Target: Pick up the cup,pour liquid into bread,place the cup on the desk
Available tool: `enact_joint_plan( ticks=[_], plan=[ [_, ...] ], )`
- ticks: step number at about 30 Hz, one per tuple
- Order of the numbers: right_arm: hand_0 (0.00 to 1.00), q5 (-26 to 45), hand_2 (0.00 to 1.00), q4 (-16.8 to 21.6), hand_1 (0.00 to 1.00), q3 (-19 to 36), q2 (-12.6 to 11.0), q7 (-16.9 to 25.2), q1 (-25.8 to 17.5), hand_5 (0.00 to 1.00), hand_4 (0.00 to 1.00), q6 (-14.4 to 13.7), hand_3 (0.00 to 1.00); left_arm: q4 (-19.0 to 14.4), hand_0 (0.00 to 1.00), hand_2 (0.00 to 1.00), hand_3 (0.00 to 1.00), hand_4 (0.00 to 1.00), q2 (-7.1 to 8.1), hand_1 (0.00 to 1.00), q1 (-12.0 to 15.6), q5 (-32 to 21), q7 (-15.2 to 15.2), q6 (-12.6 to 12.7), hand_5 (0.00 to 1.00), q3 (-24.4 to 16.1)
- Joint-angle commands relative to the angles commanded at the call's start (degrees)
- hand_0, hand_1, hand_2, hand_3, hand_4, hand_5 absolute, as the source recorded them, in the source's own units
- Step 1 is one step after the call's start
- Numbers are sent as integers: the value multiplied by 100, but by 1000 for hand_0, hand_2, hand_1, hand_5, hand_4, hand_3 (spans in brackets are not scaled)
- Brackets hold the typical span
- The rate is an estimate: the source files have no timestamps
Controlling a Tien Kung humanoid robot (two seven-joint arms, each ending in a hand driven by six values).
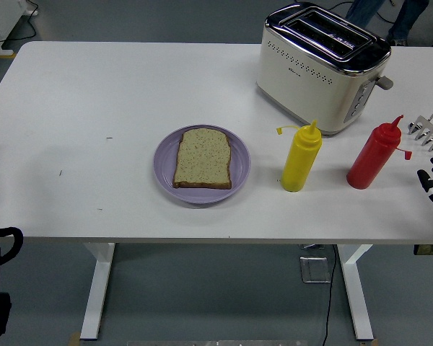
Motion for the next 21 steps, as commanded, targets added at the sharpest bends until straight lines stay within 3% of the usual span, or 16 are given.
enact_joint_plan(
  ticks=[21],
  plan=[
    [967,204,994,-398,922,-825,442,42,1033,196,886,-72,998,7,788,741,694,575,0,734,28,1,-4,0,998,4]
  ],
)
